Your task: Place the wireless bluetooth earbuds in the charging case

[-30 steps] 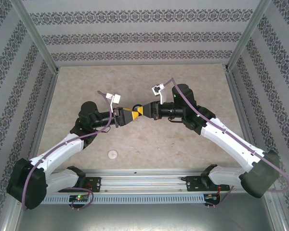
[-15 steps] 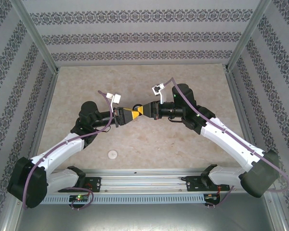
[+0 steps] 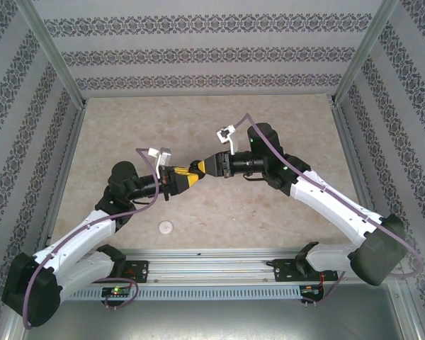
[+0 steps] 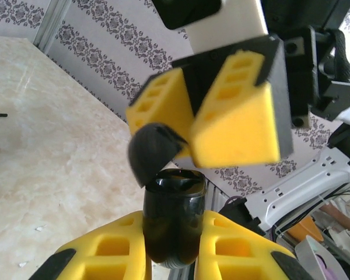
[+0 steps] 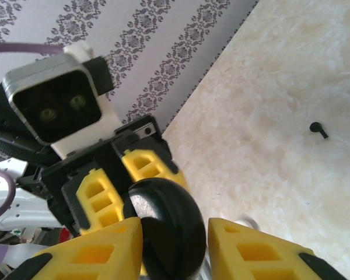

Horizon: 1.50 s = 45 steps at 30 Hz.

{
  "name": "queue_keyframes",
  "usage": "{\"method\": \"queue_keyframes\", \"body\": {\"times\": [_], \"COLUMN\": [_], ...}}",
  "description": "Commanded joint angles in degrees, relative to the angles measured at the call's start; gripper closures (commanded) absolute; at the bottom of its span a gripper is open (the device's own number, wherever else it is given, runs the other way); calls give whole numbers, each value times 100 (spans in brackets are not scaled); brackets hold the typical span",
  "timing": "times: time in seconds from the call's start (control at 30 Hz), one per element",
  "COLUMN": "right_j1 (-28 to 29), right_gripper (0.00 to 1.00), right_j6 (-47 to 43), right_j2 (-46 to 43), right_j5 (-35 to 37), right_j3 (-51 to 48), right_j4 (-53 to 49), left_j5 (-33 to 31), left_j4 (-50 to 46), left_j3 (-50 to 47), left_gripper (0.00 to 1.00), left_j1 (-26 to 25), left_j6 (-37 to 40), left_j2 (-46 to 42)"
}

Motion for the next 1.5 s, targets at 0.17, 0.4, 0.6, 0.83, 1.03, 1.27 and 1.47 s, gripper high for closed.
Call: {"method": "queue_keyframes", "body": {"times": [0.17, 0.4, 0.6, 0.83, 1.03, 1.27, 1.47], "right_j1": [-100, -97, -73, 312, 706, 1168, 1397], "right_gripper": [61, 54, 49, 50, 52, 54, 55], "right_j6": [219, 562, 502, -10, -407, -1438, -2277], "right_j2": [259, 175, 232, 1042, 2374, 4634, 6606], "right_j5": [65, -38, 449, 1923, 2547, 2977, 3243], "right_j3": [256, 365, 599, 1464, 2523, 5143, 7813], "right_j4": [-188, -124, -742, -2222, -2719, -3920, -5249], "left_j5": [-83, -649, -1569, -3089, -3370, -3377, -3164], "left_j4": [86, -655, -2139, -4452, -5470, -6057, -6150], "left_j3": [-164, -253, -237, 16, 141, 276, 88], "left_gripper": [100, 100, 100, 100, 100, 100, 100], "left_j1": [-49, -48, -43, -39, -43, -40, -43], "left_j6": [460, 827, 1366, 1906, 2103, 2097, 1701], "left_j2": [-449, -909, -1771, -2991, -3657, -3972, -4309]}}
